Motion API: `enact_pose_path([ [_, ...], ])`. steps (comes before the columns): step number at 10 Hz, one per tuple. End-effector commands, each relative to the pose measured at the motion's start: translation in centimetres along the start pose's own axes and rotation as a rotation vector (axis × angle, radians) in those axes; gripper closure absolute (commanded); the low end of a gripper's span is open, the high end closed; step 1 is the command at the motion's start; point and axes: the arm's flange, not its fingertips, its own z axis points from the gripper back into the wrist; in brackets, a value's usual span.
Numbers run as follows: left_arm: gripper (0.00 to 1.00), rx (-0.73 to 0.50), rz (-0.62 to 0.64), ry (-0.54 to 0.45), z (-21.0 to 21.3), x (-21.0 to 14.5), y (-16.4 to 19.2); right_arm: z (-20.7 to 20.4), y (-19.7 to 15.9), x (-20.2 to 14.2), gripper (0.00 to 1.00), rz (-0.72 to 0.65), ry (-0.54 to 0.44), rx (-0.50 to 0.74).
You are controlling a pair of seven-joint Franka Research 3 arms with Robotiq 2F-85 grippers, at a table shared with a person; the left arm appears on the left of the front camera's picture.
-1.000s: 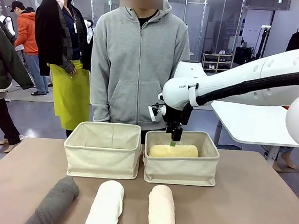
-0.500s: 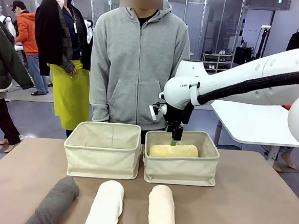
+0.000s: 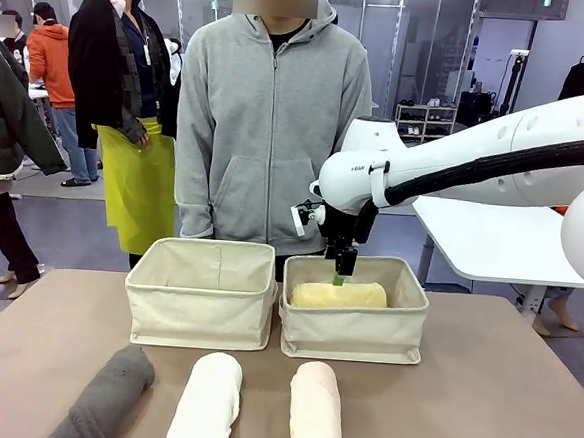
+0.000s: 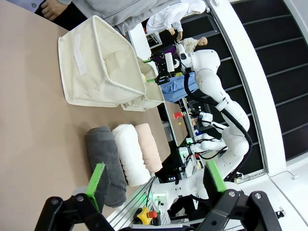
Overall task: Divide the towels into two baskets.
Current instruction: Pick up one hotel-folded towel from the bottom of the table and place it in the Fabric basket indicated by the person.
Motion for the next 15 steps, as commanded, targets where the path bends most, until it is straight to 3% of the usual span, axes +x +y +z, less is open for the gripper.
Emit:
enact_pose_path([
  [1,0.0,-0.014,-0.007,-0.01,0.2,-0.2,-0.2,0.1,0.0,0.1,0.0,0.006,0.005,-0.002],
  [3,0.0,-0.014,-0.007,-0.01,0.2,-0.2,-0.2,0.0,0.0,0.0,0.0,0.0,0.0,0.0],
  [6,0.0,-0.014,-0.007,-0.01,0.2,-0.2,-0.2,5.7,5.1,-3.3,0.0,-0.118,-0.026,0.063],
  [10,0.0,-0.014,-0.007,-0.01,0.2,-0.2,-0.2,12.2,9.0,-15.0,0.0,-0.491,-0.309,0.163],
  [13,0.0,-0.014,-0.007,-0.01,0.2,-0.2,-0.2,14.3,15.9,-25.3,0.0,-0.826,-0.584,0.32],
  [15,0.0,-0.014,-0.007,-0.01,0.2,-0.2,-0.2,12.9,22.9,-34.4,0.0,-1.079,-0.777,0.385],
])
